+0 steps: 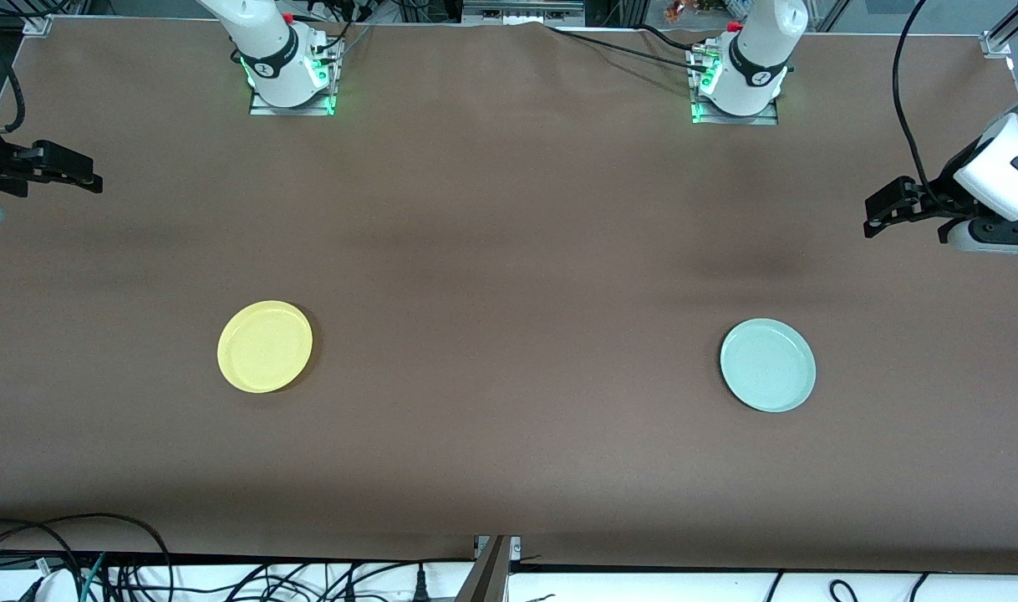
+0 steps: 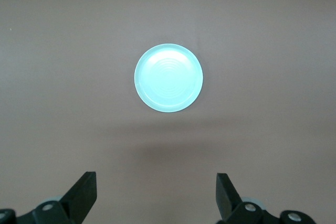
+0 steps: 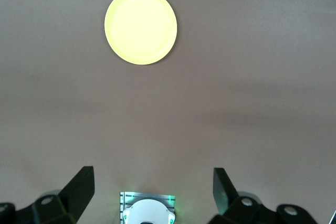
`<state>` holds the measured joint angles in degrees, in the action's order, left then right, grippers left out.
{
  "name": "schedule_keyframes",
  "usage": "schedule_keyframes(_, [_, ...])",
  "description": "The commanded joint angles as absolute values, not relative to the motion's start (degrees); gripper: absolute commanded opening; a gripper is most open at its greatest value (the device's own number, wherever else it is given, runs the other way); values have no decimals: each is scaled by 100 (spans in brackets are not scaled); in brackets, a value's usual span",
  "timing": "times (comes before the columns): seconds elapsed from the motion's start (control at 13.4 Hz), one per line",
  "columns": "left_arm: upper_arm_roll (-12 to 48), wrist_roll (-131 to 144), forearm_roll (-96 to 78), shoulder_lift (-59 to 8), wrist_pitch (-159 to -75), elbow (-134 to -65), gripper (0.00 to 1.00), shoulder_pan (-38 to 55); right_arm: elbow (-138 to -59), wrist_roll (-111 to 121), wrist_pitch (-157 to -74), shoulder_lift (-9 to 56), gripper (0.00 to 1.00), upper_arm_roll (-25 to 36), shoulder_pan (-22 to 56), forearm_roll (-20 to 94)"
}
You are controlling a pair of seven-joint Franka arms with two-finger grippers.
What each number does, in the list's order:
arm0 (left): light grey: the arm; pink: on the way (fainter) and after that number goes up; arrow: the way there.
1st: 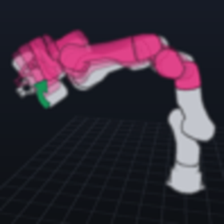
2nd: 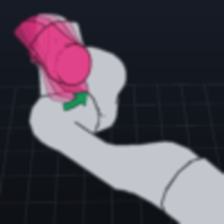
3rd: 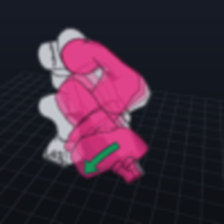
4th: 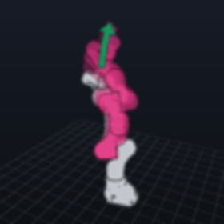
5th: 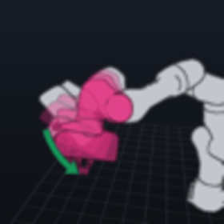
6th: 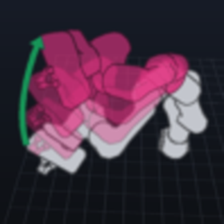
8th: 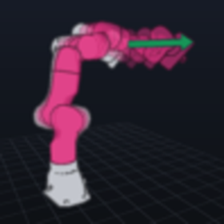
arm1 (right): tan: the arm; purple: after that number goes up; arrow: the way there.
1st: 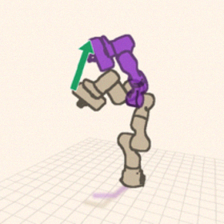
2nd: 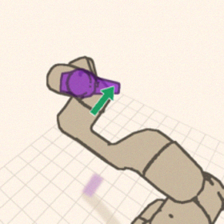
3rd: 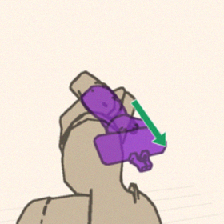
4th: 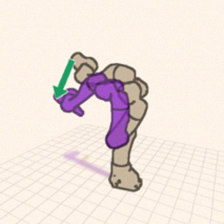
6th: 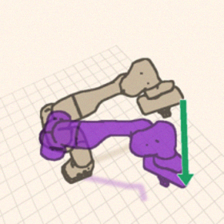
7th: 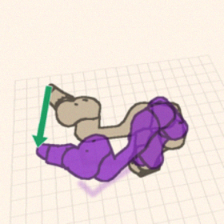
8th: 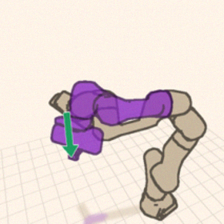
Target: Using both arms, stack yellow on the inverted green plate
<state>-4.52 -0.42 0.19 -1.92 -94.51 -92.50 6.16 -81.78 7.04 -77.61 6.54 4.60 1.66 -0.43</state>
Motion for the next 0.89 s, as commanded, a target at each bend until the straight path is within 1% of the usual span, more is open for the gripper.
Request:
schedule_keyframes(0.0, [-387,52,-45,-151,-9334,-9157,100,624,-8077,703,-7734,694,100,448,149,-114])
schedule_keyframes(0.22, [-396,-9,-35,-281,-9334,-8991,100,615,-8077,703,-7734,694,100,448,149,-114])
schedule_keyframes(0.82, [-387,26,-26,-308,-9158,-9000,100,615,-8077,694,-7734,703,100,448,149,-123])
